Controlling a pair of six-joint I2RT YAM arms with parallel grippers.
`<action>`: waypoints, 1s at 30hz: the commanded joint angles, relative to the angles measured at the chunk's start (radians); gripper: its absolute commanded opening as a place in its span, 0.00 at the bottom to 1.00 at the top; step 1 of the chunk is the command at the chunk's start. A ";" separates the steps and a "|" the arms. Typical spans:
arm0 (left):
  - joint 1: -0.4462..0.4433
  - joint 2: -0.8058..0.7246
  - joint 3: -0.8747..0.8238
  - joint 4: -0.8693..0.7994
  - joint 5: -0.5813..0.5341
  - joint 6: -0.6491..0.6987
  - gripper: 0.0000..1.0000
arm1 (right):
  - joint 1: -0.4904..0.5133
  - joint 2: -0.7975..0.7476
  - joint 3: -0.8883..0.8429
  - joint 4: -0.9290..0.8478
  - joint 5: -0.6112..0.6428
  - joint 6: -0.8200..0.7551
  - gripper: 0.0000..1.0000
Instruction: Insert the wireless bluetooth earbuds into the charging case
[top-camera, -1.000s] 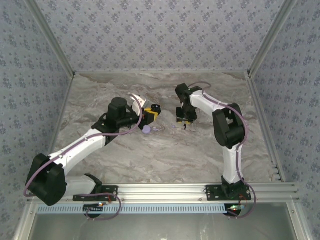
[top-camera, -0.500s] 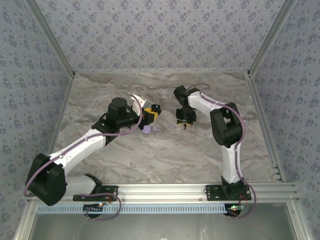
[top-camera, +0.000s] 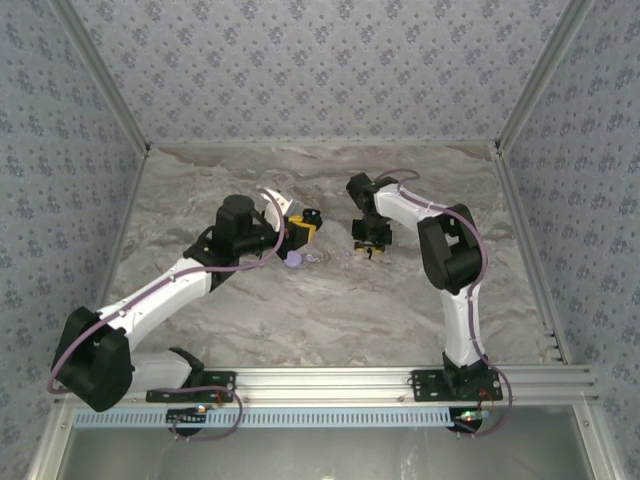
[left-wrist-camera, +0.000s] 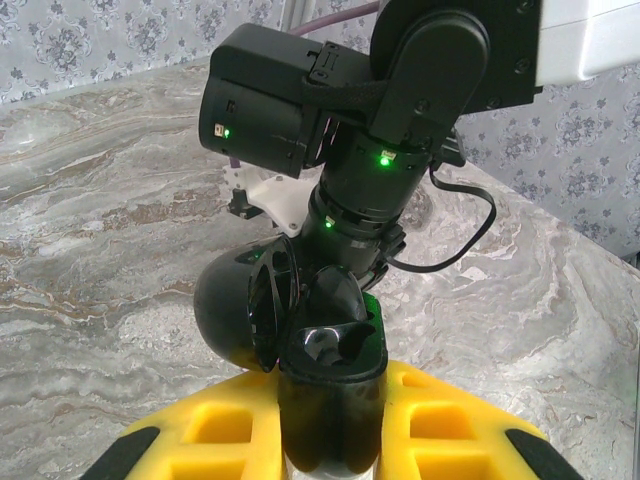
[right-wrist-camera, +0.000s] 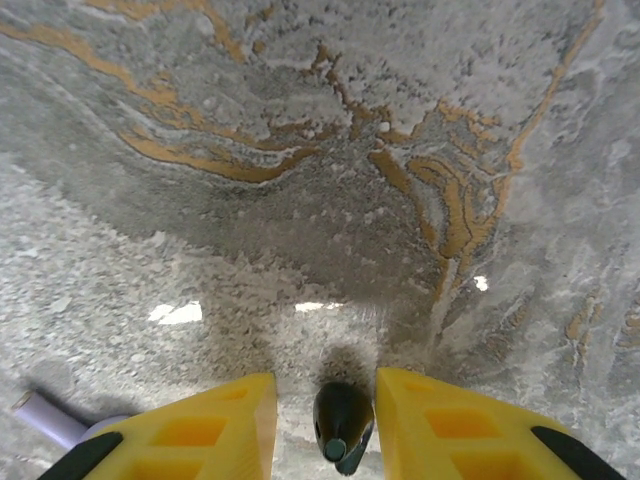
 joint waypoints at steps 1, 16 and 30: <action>-0.005 -0.004 0.031 0.023 0.017 0.014 0.17 | 0.006 0.028 0.016 -0.039 0.026 0.017 0.33; -0.004 -0.002 0.031 0.023 0.018 0.011 0.17 | 0.016 0.021 0.009 -0.034 0.074 -0.017 0.20; -0.005 0.062 0.010 0.069 0.009 -0.039 0.18 | 0.014 -0.151 -0.093 0.122 0.088 -0.095 0.18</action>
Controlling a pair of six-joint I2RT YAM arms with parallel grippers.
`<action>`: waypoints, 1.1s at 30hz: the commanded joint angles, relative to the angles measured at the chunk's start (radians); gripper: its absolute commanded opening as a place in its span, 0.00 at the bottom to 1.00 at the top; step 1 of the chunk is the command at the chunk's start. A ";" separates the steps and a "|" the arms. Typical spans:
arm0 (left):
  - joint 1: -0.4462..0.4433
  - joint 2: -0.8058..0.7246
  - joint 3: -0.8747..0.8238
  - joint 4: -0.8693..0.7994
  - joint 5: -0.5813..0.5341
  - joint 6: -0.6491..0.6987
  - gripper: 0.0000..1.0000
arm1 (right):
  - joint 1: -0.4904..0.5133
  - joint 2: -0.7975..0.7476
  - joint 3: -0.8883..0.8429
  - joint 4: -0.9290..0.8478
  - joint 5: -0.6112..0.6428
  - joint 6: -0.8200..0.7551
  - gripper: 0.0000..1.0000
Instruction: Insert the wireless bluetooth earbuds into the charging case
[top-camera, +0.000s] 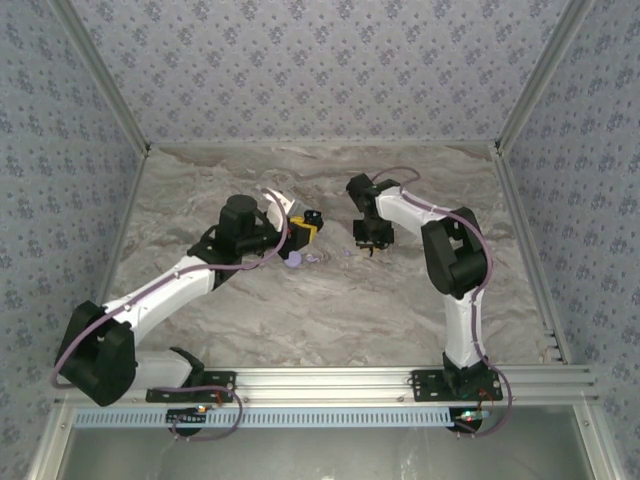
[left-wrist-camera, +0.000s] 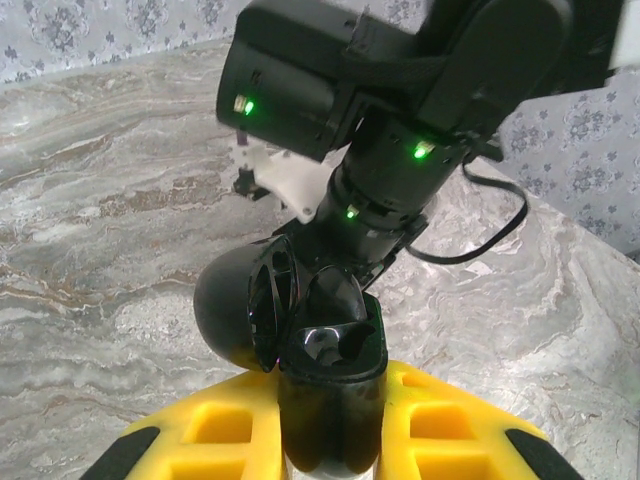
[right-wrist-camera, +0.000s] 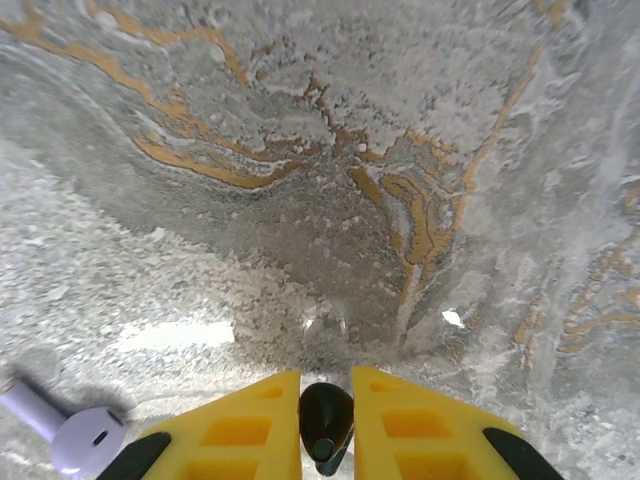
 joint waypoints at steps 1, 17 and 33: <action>-0.004 0.027 0.007 0.059 0.004 -0.036 0.17 | 0.001 -0.091 -0.034 0.064 0.018 -0.034 0.17; -0.005 0.166 -0.009 0.151 0.007 -0.173 0.17 | 0.018 -0.326 -0.117 0.237 -0.052 -0.097 0.17; -0.005 0.260 0.010 0.231 0.057 -0.253 0.17 | 0.089 -0.430 -0.086 0.320 -0.116 -0.152 0.17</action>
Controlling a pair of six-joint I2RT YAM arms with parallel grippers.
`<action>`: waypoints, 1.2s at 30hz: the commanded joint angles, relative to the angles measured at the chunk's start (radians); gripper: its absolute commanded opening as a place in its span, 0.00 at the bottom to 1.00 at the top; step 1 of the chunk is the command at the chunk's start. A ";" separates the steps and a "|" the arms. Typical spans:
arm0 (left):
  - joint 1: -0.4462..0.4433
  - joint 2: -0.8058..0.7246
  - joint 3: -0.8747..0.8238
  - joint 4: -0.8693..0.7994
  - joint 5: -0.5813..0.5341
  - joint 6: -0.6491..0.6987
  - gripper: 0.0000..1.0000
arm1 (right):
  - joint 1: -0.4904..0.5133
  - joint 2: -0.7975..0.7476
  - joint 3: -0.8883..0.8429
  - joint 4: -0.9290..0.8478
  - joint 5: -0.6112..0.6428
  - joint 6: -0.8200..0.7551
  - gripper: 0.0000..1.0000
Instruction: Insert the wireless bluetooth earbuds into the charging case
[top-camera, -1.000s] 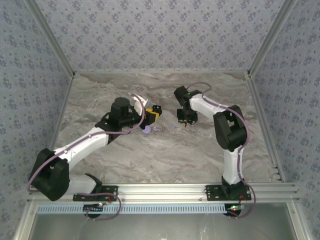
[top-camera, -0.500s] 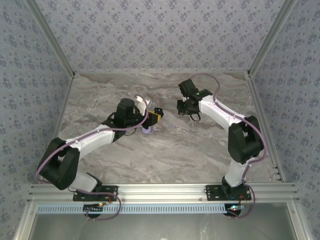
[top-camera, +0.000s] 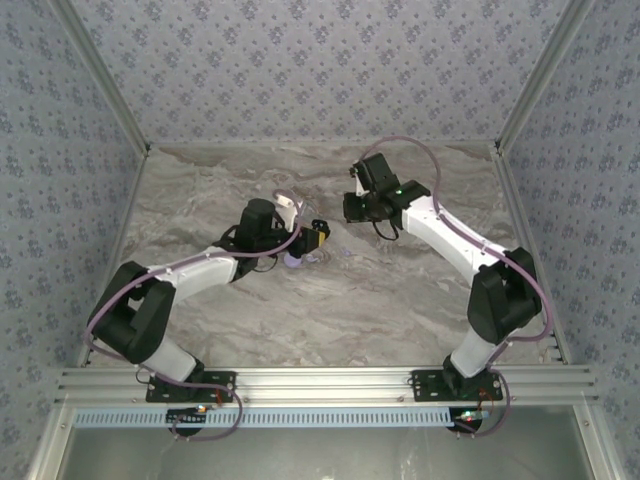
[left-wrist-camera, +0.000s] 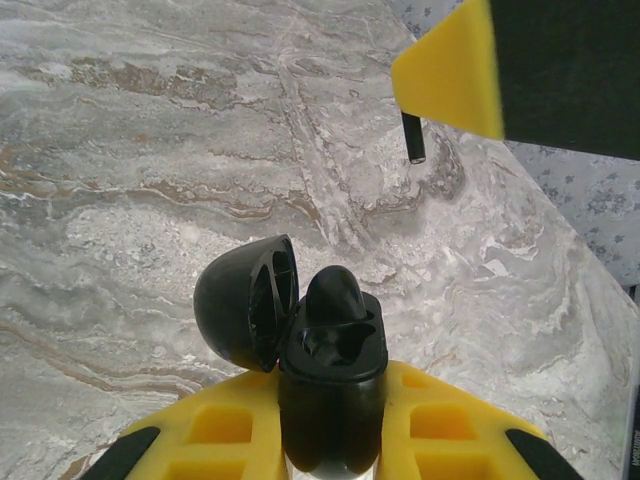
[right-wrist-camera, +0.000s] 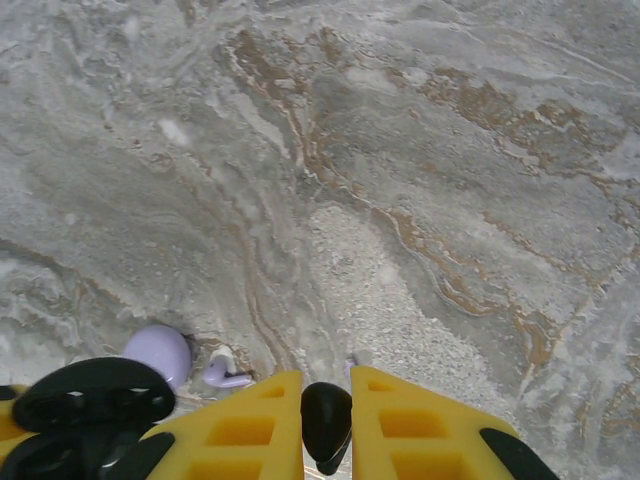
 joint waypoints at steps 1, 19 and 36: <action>-0.005 0.015 0.023 0.072 0.042 -0.026 0.17 | 0.021 -0.047 0.024 0.026 -0.035 -0.029 0.17; -0.004 0.035 0.000 0.278 0.151 -0.101 0.17 | 0.068 -0.084 0.041 0.077 -0.113 -0.040 0.17; -0.005 0.020 0.006 0.313 0.135 -0.133 0.17 | 0.078 -0.101 0.030 0.081 -0.121 -0.054 0.17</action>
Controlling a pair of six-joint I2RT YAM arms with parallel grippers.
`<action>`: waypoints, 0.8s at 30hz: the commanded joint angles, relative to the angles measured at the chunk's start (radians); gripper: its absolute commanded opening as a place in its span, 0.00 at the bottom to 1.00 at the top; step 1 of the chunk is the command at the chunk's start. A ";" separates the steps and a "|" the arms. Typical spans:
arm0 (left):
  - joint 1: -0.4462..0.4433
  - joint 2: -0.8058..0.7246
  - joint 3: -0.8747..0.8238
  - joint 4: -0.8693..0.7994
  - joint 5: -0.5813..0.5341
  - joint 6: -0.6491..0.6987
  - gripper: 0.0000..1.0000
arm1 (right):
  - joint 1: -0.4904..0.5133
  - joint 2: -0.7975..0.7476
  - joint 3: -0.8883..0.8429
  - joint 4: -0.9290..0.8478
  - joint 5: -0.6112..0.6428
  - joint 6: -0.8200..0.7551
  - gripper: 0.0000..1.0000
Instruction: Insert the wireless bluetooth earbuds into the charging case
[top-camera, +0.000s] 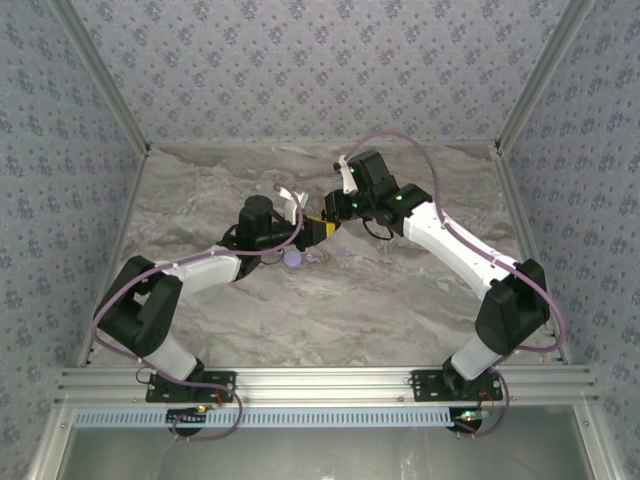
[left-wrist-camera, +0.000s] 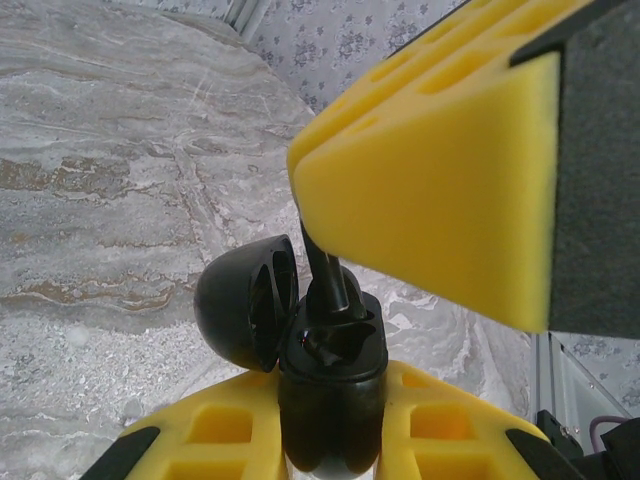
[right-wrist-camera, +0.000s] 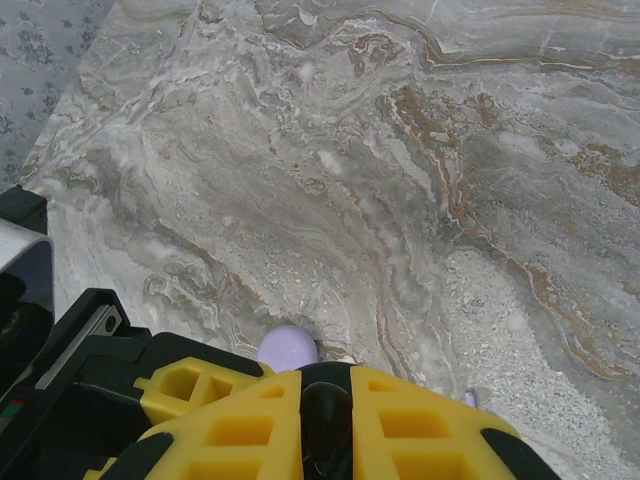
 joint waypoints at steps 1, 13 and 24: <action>-0.005 -0.023 0.008 0.048 -0.002 -0.015 0.17 | 0.010 -0.036 0.018 0.001 -0.009 -0.023 0.18; -0.004 -0.046 0.014 0.023 -0.058 -0.019 0.17 | 0.014 -0.049 0.003 -0.002 -0.012 -0.031 0.18; -0.004 -0.049 0.018 0.043 -0.008 -0.023 0.17 | 0.017 -0.041 -0.001 -0.001 -0.015 -0.031 0.18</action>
